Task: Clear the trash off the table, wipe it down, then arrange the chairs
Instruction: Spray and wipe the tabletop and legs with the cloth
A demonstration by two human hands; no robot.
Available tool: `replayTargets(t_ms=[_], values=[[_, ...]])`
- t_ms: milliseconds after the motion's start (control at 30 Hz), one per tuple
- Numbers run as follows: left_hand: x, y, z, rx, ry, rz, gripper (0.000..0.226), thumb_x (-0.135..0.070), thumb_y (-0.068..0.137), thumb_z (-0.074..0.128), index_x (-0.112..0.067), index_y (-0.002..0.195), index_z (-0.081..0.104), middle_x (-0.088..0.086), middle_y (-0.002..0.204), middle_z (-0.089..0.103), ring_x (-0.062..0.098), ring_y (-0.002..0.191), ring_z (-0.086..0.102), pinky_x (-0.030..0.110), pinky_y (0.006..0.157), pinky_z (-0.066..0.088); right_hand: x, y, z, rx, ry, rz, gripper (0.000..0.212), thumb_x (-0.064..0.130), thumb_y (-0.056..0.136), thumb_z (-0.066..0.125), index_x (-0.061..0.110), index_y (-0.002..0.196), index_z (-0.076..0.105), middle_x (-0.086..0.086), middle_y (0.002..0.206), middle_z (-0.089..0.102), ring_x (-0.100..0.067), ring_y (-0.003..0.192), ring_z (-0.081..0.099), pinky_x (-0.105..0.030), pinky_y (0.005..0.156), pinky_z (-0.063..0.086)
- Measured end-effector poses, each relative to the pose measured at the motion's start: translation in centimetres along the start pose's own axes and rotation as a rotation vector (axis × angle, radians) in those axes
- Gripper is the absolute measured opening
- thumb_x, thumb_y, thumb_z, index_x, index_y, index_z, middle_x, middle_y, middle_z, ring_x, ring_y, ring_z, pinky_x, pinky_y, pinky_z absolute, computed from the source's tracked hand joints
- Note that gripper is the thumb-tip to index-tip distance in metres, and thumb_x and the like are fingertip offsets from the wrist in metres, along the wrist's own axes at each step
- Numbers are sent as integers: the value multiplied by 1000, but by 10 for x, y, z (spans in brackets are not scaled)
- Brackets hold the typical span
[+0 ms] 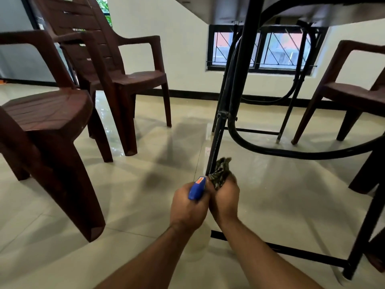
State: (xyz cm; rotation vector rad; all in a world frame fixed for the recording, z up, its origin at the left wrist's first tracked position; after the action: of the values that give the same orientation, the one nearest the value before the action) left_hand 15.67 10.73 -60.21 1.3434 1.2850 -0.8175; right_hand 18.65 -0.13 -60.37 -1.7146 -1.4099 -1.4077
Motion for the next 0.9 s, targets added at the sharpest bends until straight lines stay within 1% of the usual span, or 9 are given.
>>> replayTargets(t_ms=[100,200,333,500,567,633,733,833,900], values=[[-4,3,-9,-69,-26,28,31,-37,83,66,-9,73,61,12,61,59,25,53,50,50,53,50,8,-5,-2,-51,-223,-444,35,14,92,60,10,126,58,-6,128,54,-19,111,52,-34,97,47],[1,-3,-18,-57,-61,5,19,-19,90,71,-13,73,65,2,59,62,11,52,54,38,52,52,-23,-3,-9,160,-759,-901,50,9,79,57,20,127,63,-3,140,55,-28,118,57,-46,110,43],[5,-6,-20,-7,-27,8,16,-33,84,68,-18,79,65,6,64,63,24,56,57,48,58,56,-42,-8,-17,537,-1073,-996,72,18,62,81,30,130,64,6,152,45,-23,128,51,-51,123,7],[-9,4,-5,-13,48,74,24,-39,80,62,-17,70,58,3,59,57,27,54,53,49,53,50,16,28,-36,49,-1158,-907,82,22,83,66,23,156,28,-6,168,-1,-32,150,14,-54,122,-8],[-18,9,-2,-32,89,99,24,-38,78,61,-18,66,55,0,55,54,22,50,48,47,51,47,30,31,-30,74,-1217,-924,76,19,93,50,19,159,12,-7,166,-13,-34,152,-1,-53,120,-14],[-31,12,-1,-22,65,98,19,-34,78,63,-20,66,57,-2,54,57,18,49,53,43,50,50,28,24,-21,340,-1317,-1022,67,18,99,44,15,159,14,-9,167,4,-34,153,5,-48,122,-4],[-42,15,0,34,37,86,13,-36,80,65,-24,76,65,1,64,67,22,58,66,48,56,59,24,23,-29,589,-1265,-1036,48,13,100,43,13,148,43,-8,152,45,-27,143,37,-30,117,21],[-41,24,-2,3,139,102,29,-50,81,62,-22,77,62,2,63,64,26,57,63,51,55,56,55,54,-42,241,-1225,-1102,63,17,93,45,17,154,31,-6,162,31,-26,150,24,-42,119,26],[-44,30,-2,-26,154,89,29,-49,82,60,-21,75,58,2,61,60,30,57,60,51,53,54,84,72,-51,77,-1330,-1105,67,16,95,38,11,157,14,-11,167,8,-32,153,3,-49,123,10]])
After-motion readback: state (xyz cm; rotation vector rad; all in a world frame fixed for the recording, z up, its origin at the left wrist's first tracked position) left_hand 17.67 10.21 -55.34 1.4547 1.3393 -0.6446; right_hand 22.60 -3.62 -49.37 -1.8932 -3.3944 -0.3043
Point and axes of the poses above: each hand's wrist, its own y-axis towards the middle knuckle, its own z-axis out of the palm, x = y × z, the point moved 1 cm from there along y, towards the middle knuckle
